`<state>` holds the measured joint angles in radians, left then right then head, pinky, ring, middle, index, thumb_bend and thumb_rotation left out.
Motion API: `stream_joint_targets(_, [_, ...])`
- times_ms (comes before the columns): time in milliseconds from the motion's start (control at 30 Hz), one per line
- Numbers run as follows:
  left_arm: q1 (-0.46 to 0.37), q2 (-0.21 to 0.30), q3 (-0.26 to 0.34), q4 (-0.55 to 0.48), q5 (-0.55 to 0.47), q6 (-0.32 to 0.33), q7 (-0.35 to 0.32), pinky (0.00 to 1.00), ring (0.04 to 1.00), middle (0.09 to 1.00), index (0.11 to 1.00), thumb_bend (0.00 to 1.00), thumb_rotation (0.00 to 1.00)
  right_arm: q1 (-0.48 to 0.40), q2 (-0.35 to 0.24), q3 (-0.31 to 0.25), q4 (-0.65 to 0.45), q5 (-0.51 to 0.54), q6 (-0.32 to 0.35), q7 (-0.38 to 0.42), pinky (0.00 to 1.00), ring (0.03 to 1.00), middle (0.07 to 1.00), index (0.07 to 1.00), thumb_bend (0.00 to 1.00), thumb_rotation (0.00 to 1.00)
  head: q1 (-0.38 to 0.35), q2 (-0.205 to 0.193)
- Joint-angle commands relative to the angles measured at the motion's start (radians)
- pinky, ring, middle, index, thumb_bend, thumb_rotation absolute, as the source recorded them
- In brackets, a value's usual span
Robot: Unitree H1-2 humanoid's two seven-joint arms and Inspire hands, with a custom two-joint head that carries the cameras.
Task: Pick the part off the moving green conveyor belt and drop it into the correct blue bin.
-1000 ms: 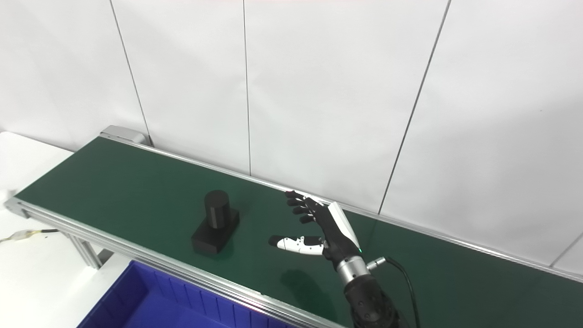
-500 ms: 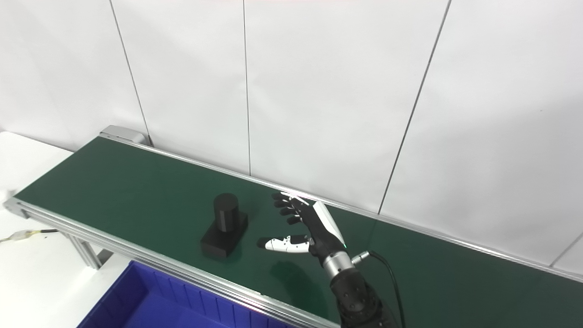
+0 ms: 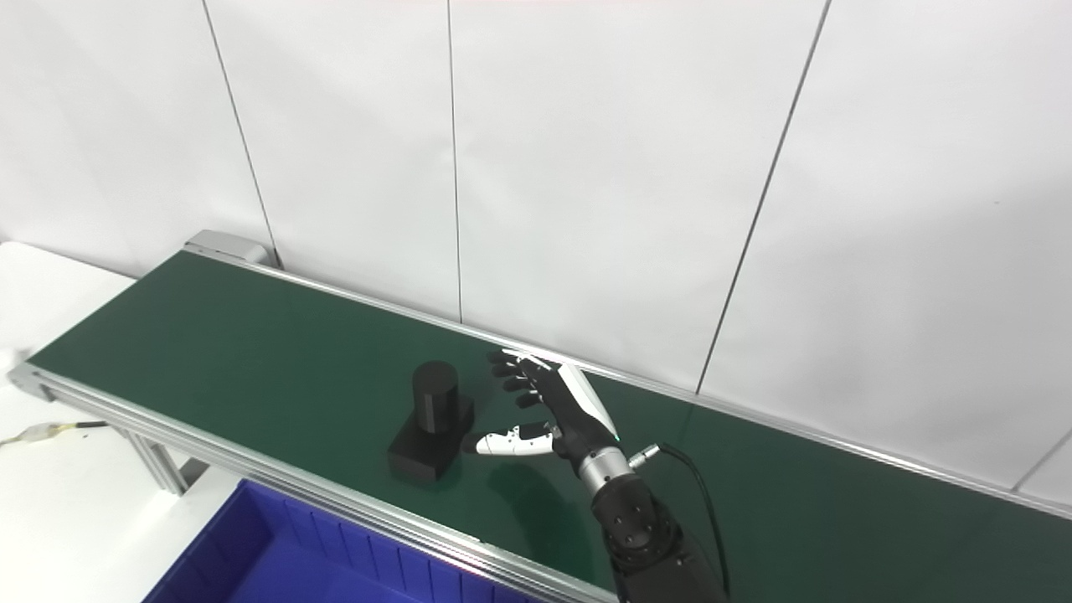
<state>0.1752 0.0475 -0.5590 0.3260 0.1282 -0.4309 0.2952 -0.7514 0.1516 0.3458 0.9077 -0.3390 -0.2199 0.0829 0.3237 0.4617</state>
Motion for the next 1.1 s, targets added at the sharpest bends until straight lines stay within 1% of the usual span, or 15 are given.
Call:
stream_joint_targets(0, [0.003, -0.01, -0.017, -0.035, 0.007, -0.039, 0.018, 0.63, 0.699, 0.74, 0.77, 0.82, 0.59, -0.07, 0.024, -0.009, 0.007, 0.008, -0.057, -0.022, 0.73, 0.796, 0.82, 0.84, 0.68, 0.17, 0.0, -0.001])
stream_joint_targets(133, [0.002, -0.006, -0.034, -0.036, 0.017, -0.039, 0.039, 0.62, 0.694, 0.739, 0.769, 0.83, 0.59, -0.094, 0.031, -0.01, 0.057, 0.009, -0.062, -0.03, 0.72, 0.796, 0.822, 0.844, 0.68, 0.19, 0.0, -0.003])
stream_joint_targets(233, [0.003, -0.002, -0.048, -0.039, 0.021, -0.039, 0.054, 0.62, 0.692, 0.738, 0.767, 0.83, 0.59, -0.112, 0.036, -0.011, 0.099, 0.007, -0.081, -0.042, 0.71, 0.793, 0.819, 0.842, 0.68, 0.19, -0.002, -0.003])
stream_joint_targets(367, [0.004, 0.004, -0.065, -0.046, 0.019, -0.039, 0.066, 0.62, 0.692, 0.736, 0.765, 0.82, 0.59, -0.13, 0.043, -0.017, 0.142, 0.01, -0.086, -0.056, 0.7, 0.79, 0.816, 0.838, 0.69, 0.19, -0.004, -0.003])
stream_joint_targets(467, [0.007, 0.007, -0.074, -0.048, 0.015, -0.039, 0.073, 0.62, 0.691, 0.735, 0.766, 0.82, 0.59, -0.144, 0.05, -0.023, 0.178, 0.013, -0.09, -0.068, 0.7, 0.792, 0.817, 0.836, 0.69, 0.16, -0.005, -0.002])
stream_joint_targets(600, [0.012, 0.01, -0.082, -0.055, 0.009, -0.039, 0.073, 0.63, 0.696, 0.74, 0.767, 0.82, 0.59, -0.161, 0.055, -0.02, 0.222, 0.006, -0.103, -0.084, 0.7, 0.788, 0.814, 0.835, 0.69, 0.16, -0.004, 0.0])
stream_joint_targets(700, [0.016, 0.009, -0.084, -0.058, 0.008, -0.039, 0.073, 0.62, 0.689, 0.734, 0.763, 0.83, 0.58, -0.167, 0.057, -0.018, 0.241, 0.004, -0.114, -0.091, 0.69, 0.781, 0.809, 0.832, 0.69, 0.16, -0.003, 0.002])
stream_joint_targets(933, [0.022, 0.009, -0.096, -0.069, 0.014, -0.039, 0.078, 0.63, 0.693, 0.736, 0.764, 0.82, 0.58, -0.165, 0.064, -0.011, 0.252, -0.002, -0.111, -0.095, 0.68, 0.777, 0.807, 0.831, 0.69, 0.18, -0.004, 0.012])
stream_joint_targets(1067, [0.026, 0.009, -0.104, -0.077, 0.017, -0.039, 0.085, 0.63, 0.692, 0.732, 0.76, 0.82, 0.59, -0.16, 0.067, -0.003, 0.26, -0.008, -0.121, -0.1, 0.68, 0.771, 0.803, 0.832, 0.7, 0.16, -0.003, 0.018])
